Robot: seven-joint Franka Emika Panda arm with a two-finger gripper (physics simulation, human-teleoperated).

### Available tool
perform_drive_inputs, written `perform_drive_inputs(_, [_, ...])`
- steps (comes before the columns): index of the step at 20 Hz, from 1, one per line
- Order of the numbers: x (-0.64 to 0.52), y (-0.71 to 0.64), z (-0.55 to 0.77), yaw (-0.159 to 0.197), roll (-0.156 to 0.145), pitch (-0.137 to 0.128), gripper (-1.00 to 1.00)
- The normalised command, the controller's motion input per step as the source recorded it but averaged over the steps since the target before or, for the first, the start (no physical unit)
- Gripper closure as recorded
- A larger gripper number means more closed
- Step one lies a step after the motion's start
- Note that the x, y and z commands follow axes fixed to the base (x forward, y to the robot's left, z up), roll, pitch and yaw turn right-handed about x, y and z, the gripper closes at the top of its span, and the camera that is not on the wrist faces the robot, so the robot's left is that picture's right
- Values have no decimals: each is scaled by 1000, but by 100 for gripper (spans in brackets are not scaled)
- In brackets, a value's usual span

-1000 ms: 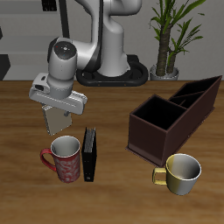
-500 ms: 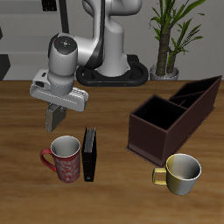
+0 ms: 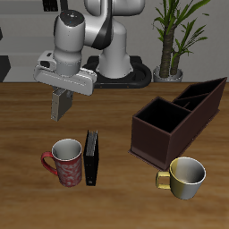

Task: Place the yellow book into the left desk caddy's right compartment

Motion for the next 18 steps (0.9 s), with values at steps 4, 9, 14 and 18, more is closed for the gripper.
perform_drive_inputs(4, [-56,231,622,15,-24,-10,100])
perform_drive_inputs(9, [-36,264,508,29,5,-40,100])
perform_drive_inputs(14, [-23,335,468,20,14,-33,100])
perform_drive_inputs(18, [47,476,345,46,23,-25,100])
